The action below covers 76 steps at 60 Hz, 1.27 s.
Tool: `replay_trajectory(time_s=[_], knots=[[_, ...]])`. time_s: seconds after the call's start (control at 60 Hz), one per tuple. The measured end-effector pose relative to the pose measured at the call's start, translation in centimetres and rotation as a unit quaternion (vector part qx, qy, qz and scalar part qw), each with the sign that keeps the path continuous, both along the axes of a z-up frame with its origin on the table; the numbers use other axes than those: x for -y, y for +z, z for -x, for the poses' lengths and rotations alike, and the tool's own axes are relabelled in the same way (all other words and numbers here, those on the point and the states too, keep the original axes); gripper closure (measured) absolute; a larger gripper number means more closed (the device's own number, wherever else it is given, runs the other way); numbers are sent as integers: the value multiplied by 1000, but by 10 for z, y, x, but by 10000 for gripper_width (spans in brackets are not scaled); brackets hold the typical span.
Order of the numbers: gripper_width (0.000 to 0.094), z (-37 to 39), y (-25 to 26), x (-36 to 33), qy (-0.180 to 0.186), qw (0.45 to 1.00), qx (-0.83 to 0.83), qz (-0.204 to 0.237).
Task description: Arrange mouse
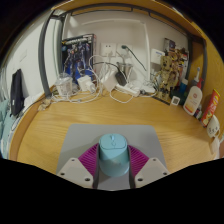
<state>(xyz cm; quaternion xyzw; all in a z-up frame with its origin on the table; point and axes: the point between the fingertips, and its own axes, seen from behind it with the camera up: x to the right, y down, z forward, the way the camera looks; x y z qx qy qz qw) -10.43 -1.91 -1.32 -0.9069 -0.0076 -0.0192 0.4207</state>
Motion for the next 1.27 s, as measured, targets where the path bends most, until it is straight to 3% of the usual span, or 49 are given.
replay_trajectory(time_s=[0.133, 0.183, 0.2, 0.3, 0.533, 0.733, 0.983, 1.267], knots=[[409, 0, 0, 1, -17, 1000, -17, 20], [278, -2, 5, 3, -27, 999, -24, 30], [227, -4, 9, 2, -30, 999, -23, 30], [145, -8, 55, -2, -29, 1000, -7, -3], [99, 21, 198, 12, 6, 997, -19, -73], [103, 34, 269, 51, -6, 996, -11, -92], [104, 43, 292, 81, -12, 995, -23, -98], [102, 39, 266, 109, -24, 997, -18, -67]])
